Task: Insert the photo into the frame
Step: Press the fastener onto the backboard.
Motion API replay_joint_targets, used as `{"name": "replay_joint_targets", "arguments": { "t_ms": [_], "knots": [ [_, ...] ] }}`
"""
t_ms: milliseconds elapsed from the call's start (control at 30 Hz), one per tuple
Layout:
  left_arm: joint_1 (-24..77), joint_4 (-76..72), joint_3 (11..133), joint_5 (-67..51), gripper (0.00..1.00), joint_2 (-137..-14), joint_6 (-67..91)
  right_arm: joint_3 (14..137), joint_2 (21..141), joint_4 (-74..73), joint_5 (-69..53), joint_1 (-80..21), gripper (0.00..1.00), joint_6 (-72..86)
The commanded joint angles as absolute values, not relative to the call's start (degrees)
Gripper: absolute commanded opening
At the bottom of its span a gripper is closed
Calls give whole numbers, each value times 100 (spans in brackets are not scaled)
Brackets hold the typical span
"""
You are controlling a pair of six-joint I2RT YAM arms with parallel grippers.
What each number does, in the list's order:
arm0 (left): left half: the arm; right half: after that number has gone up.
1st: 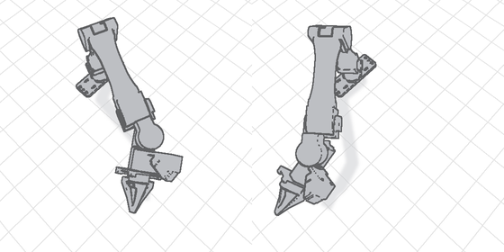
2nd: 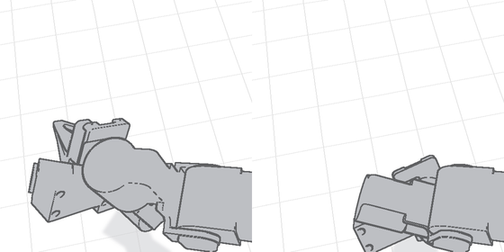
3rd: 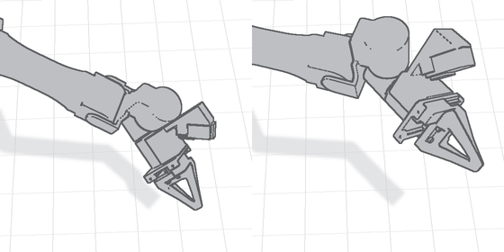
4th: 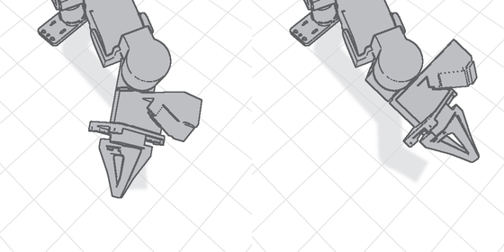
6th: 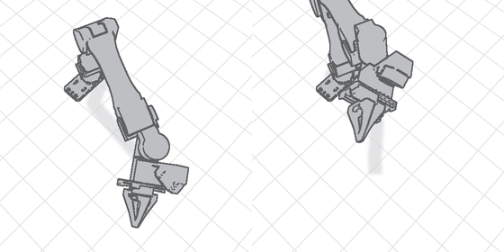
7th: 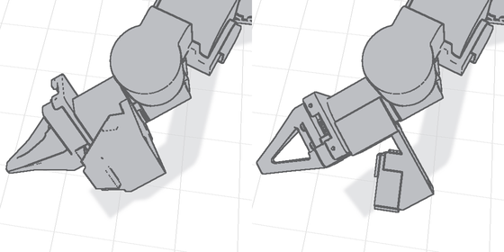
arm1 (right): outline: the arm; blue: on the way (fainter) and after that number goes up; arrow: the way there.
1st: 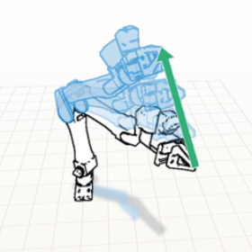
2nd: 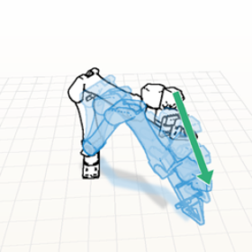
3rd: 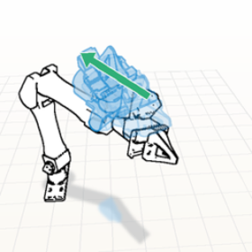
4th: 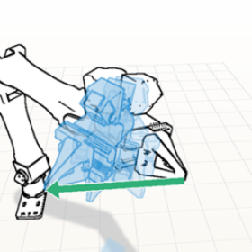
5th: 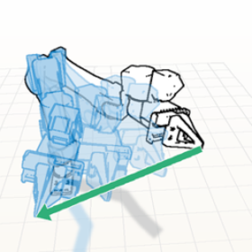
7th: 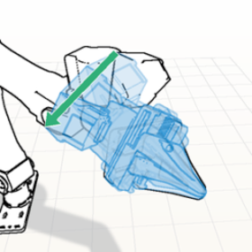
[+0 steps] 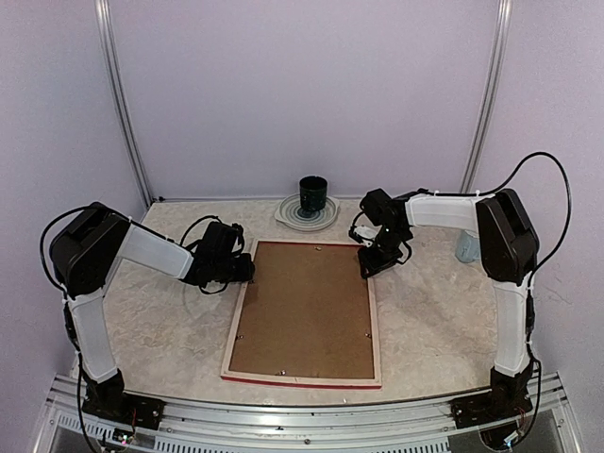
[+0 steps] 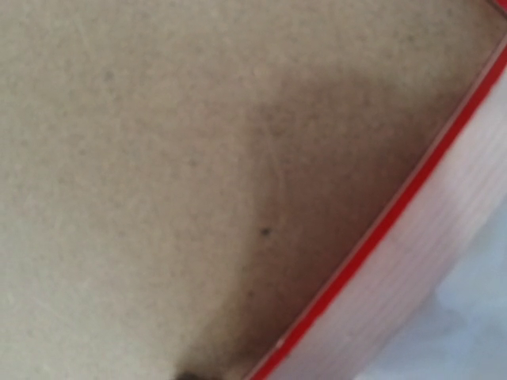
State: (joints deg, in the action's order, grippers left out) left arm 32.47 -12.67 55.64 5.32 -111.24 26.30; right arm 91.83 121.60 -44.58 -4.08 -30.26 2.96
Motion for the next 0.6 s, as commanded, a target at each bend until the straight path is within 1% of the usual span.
{"name": "replay_joint_targets", "arguments": {
  "t_ms": [0, 100, 167, 267, 433, 567],
  "knots": [
    [3234, -663, 5398, 212, 15, -11514, 2435, 9125, 12351, -4634, -322, -3216, 27, -149],
    [3234, -668, 5396, 191, 15, -11522, 2444, 9125, 12347, -4634, -275, -3245, 29, -141],
    [3234, -676, 5388, 164, 15, -11531, 2452, 9152, 12305, -4631, -371, -3243, 36, -108],
    [3234, -677, 5388, 163, 15, -11523, 2460, 9228, 12211, -4616, -544, -3243, 43, -65],
    [3234, -686, 5390, 158, 15, -11530, 2461, 9369, 12152, -4689, -520, -3250, 43, -36],
    [3234, -694, 5380, 141, 15, -11531, 2470, 9374, 12221, -4747, -410, -3254, 40, -28]
  ]
}}
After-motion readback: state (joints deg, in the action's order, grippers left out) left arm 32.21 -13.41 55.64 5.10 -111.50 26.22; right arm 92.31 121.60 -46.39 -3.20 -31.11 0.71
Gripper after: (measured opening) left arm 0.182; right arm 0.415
